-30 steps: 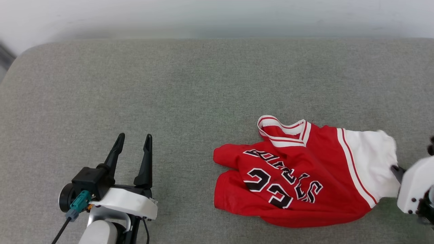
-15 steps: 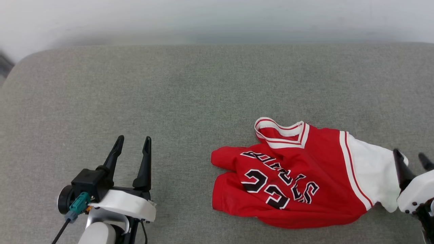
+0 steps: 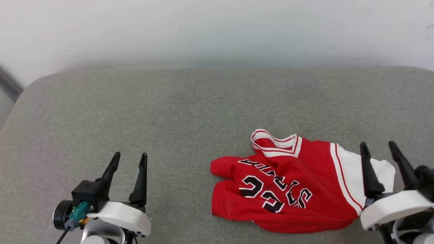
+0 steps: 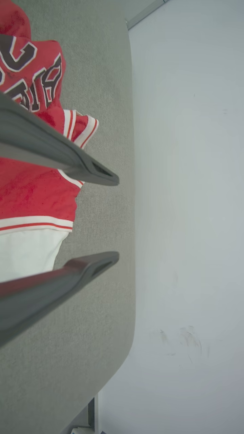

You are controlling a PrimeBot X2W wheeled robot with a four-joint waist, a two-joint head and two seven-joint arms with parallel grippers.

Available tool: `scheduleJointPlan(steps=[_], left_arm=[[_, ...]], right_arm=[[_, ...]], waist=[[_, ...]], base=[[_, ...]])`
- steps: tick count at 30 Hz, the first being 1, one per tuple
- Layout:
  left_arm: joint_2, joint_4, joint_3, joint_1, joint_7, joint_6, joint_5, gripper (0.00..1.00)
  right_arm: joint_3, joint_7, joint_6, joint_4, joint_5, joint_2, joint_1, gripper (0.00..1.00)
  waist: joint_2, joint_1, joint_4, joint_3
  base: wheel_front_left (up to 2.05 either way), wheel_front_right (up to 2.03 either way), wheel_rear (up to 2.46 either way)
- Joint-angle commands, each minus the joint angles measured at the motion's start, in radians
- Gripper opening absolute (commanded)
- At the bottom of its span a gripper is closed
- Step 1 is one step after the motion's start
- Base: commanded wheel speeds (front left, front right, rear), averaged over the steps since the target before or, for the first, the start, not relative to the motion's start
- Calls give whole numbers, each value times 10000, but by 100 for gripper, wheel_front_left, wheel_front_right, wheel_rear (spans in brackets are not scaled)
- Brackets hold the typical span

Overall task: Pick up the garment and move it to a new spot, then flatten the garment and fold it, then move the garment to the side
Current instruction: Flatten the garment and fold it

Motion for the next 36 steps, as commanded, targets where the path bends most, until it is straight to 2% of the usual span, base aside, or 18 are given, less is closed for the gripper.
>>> scheduleJointPlan(steps=[1,5,8,15,16,24,29,36], left_arm=[[84,-44,-17,81,129,46,35,100],[245,-232,-213,-235,783,-37,83,100],[336,-358,-501,-729,1486,-271,39,100],[287,105,-1451,-2416,3980,-895,-409,100],[287,105,-1451,-2416,3980,-895,-409,100],[498,1350,-2335,-3742,6762,-1166,-1169,100],[766,1661,-2993,-4045,7788,-1243,-1287,100],[1319,2225,-4621,-3887,9826,-1274,-1535,100]], right_arm=[[148,-68,-3,-194,-48,93,260,100],[581,28,-3,-730,1,214,838,100],[820,63,-3,-1100,54,260,1045,100],[1225,55,-3,-1448,355,282,975,100],[1225,55,-3,-1448,355,282,975,100],[1449,-255,-3,-1159,607,283,579,100],[1549,-500,-3,-887,725,282,362,100],[1597,-814,-3,-611,966,283,159,100]], waist=[[0,0,-72,-93],[0,0,-235,-161],[0,0,-429,-78],[0,0,-970,563],[0,0,-970,563],[0,0,-1567,1578],[0,0,-1806,1922],[0,0,-1932,2034]], base=[[0,0,0],[0,0,0],[0,0,0],[0,0,0],[0,0,0],[0,0,0],[0,0,0],[0,0,0]])
